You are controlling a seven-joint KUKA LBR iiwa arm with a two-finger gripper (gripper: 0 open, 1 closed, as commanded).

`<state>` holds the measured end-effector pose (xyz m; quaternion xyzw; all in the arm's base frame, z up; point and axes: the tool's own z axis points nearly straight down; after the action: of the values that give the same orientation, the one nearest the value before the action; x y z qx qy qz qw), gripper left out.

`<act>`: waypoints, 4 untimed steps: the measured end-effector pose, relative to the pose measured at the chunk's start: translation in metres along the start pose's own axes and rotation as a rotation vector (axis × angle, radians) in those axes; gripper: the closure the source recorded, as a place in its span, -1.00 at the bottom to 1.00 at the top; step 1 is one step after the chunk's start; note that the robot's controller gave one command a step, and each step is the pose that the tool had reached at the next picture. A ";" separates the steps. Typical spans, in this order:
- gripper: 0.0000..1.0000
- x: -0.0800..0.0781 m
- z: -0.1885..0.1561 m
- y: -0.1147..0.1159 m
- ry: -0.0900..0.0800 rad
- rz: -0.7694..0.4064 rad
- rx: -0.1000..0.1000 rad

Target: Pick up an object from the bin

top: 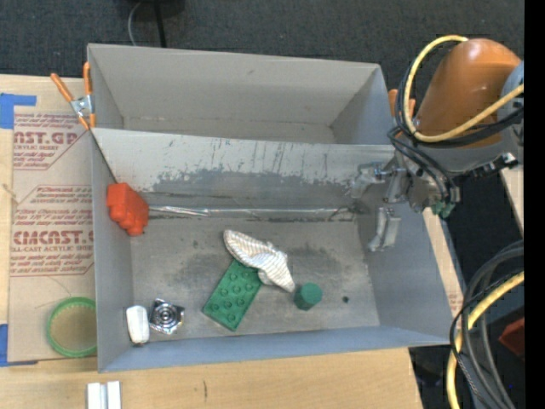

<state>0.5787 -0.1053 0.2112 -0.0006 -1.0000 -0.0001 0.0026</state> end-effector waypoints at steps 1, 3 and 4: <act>-1.00 -0.001 -0.005 0.000 -0.007 -0.001 0.001; -1.00 -0.007 0.060 0.080 -0.001 -0.027 -0.001; -1.00 -0.010 0.081 0.101 -0.017 -0.137 0.003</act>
Offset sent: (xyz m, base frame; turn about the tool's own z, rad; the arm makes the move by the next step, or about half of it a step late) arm 0.0133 0.0829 -0.0729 0.0392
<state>0.5881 -0.0047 0.1299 0.0680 -0.9977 0.0013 -0.0057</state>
